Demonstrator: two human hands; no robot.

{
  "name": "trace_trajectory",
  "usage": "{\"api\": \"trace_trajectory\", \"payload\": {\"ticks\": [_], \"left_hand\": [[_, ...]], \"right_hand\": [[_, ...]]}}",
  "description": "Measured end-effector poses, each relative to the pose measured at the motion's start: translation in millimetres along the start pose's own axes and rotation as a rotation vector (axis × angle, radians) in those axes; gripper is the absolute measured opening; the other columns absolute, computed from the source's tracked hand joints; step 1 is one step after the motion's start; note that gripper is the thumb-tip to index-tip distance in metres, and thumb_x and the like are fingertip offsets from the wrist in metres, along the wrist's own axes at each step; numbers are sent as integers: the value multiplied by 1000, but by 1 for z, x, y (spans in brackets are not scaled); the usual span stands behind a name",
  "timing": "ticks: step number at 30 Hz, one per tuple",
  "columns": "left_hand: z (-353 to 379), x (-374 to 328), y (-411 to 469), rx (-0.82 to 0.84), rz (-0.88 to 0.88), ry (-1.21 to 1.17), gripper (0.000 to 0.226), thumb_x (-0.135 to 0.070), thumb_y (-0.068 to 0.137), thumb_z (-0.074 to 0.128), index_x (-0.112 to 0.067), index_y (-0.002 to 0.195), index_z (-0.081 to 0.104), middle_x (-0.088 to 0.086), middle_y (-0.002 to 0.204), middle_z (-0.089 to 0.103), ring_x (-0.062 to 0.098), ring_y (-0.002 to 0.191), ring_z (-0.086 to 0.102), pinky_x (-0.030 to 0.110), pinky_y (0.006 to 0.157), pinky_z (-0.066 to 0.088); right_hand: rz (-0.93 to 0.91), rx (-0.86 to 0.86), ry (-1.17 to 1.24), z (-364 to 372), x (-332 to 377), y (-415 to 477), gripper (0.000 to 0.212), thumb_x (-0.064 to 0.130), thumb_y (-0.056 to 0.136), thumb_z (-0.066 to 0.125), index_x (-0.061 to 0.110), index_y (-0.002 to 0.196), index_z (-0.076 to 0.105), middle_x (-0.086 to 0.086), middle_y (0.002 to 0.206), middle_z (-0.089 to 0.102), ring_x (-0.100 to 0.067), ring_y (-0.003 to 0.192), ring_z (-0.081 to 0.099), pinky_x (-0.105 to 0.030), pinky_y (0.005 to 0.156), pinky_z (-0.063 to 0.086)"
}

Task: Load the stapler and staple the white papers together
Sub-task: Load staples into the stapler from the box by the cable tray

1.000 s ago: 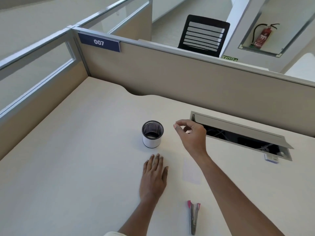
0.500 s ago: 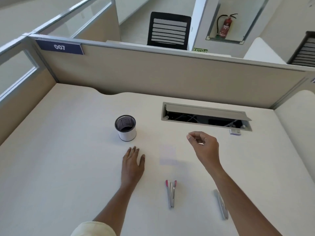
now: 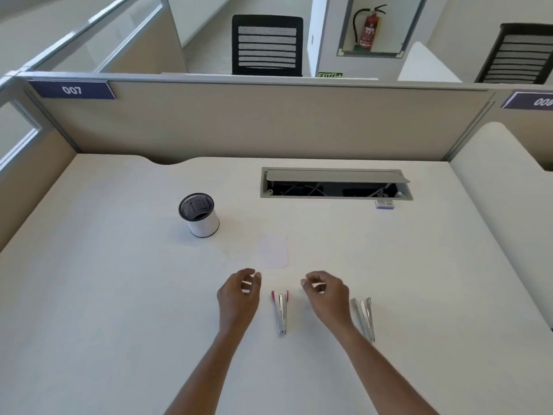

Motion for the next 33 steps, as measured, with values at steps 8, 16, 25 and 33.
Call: {"api": "trace_trajectory", "payload": {"ticks": [8, 16, 25, 33], "left_hand": [[15, 9, -31, 102, -120, 71, 27, -37, 89, 75, -17, 108, 73, -2, 90, 74, 2, 70, 67, 21, 75, 50], [18, 6, -38, 165, -156, 102, 26, -27, 89, 76, -15, 111, 72, -7, 79, 72, 1, 67, 65, 4, 65, 39], [18, 1, -41, 196, -165, 157, 23, -29, 93, 70, -14, 110, 76, -1, 92, 79, 17, 91, 74, 20, 80, 45], [29, -3, -58, 191, -189, 130, 28, -22, 96, 61, -11, 76, 78, 1, 68, 74, 21, 63, 56, 30, 61, 40]], "right_hand": [[15, 67, -103, 17, -24, -34, 26, 21, 83, 81, 11, 105, 72, 1, 90, 69, -6, 68, 60, -20, 75, 46], [14, 147, -120, 25, -18, -34, 35, 22, 84, 79, 13, 116, 68, 1, 82, 67, -16, 75, 64, -23, 75, 50], [8, 205, -222, 38, -10, -32, 17, 20, 84, 76, 10, 98, 73, -5, 78, 70, -25, 78, 65, -34, 75, 51], [56, 113, -176, 46, -1, -41, 37, 14, 87, 65, 10, 55, 45, -2, 45, 40, -18, 51, 29, -29, 50, 24]]}}
Point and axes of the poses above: each hand's wrist, its own y-axis towards the middle knuckle, its own z-axis out of the palm, x = y × z, the point moved 1 cm from there along y, towards the middle knuckle
